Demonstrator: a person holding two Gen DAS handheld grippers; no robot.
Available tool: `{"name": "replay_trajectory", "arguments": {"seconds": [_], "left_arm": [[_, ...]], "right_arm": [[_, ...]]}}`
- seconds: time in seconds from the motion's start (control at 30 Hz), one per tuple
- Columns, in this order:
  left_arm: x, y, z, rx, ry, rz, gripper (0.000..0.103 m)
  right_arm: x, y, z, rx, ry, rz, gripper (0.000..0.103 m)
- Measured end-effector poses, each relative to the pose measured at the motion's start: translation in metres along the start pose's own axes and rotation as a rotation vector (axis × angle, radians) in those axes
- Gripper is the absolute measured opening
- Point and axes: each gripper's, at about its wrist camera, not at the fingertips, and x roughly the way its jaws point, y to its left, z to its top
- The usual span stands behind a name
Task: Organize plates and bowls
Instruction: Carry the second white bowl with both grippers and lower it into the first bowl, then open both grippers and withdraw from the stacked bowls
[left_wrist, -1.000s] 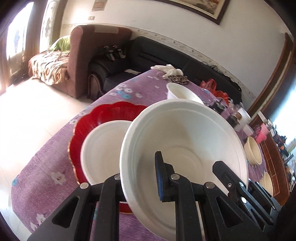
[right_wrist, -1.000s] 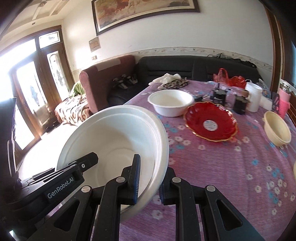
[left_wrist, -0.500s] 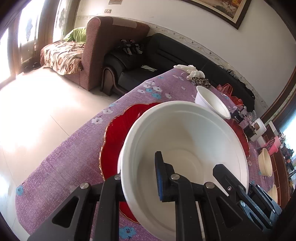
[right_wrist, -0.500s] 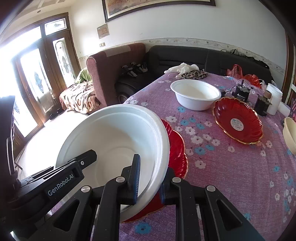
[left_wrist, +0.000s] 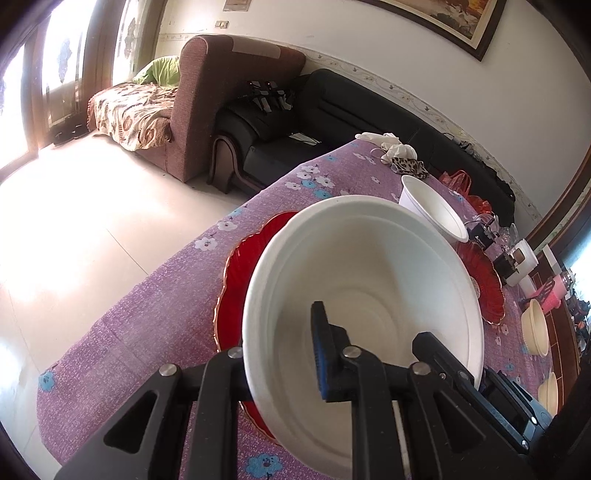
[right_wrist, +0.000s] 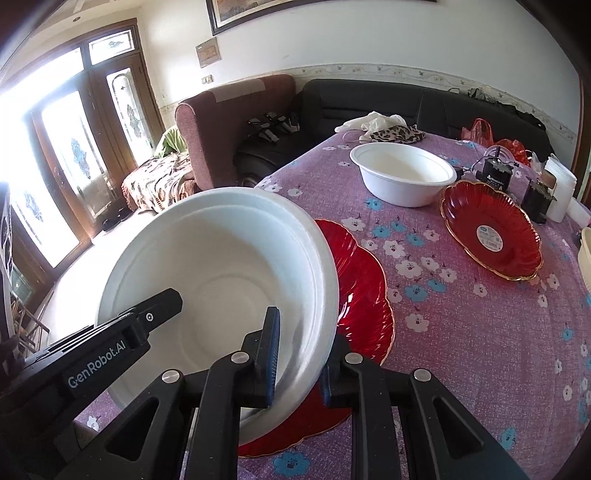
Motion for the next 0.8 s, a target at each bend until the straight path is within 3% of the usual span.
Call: {"name": "replay_trajectory", "arguments": {"seconds": [0.1,0.23,0.27,0.33,0.4,0.57,0.8], "left_arm": [[-0.004,0.001,0.0,-0.009,0.001,0.001,0.032],[-0.011,0.0,0.0,-0.015,-0.01,0.0,0.041],[-0.014,0.001,0.0,-0.016,-0.017,0.002,0.043],[-0.022,0.002,0.0,-0.022,-0.042,0.02,0.059],[-0.031,0.006,0.0,-0.038,-0.064,0.017,0.064],[-0.039,0.019,0.0,-0.07,-0.077,0.035,0.065],[-0.045,0.058,0.002,-0.193,-0.089,0.076,0.065]], "right_arm": [[-0.003,0.002,-0.001,0.0,-0.007,0.014,0.025],[-0.007,0.003,-0.002,0.008,-0.019,0.014,0.059],[-0.009,0.001,-0.003,0.014,-0.028,0.012,0.06],[-0.013,-0.001,-0.003,0.021,-0.038,0.007,0.06],[-0.017,-0.003,-0.003,0.028,-0.044,0.006,0.06],[-0.029,-0.01,-0.005,0.052,-0.056,0.005,0.06],[-0.051,-0.031,-0.014,0.097,-0.086,-0.017,0.061]]}}
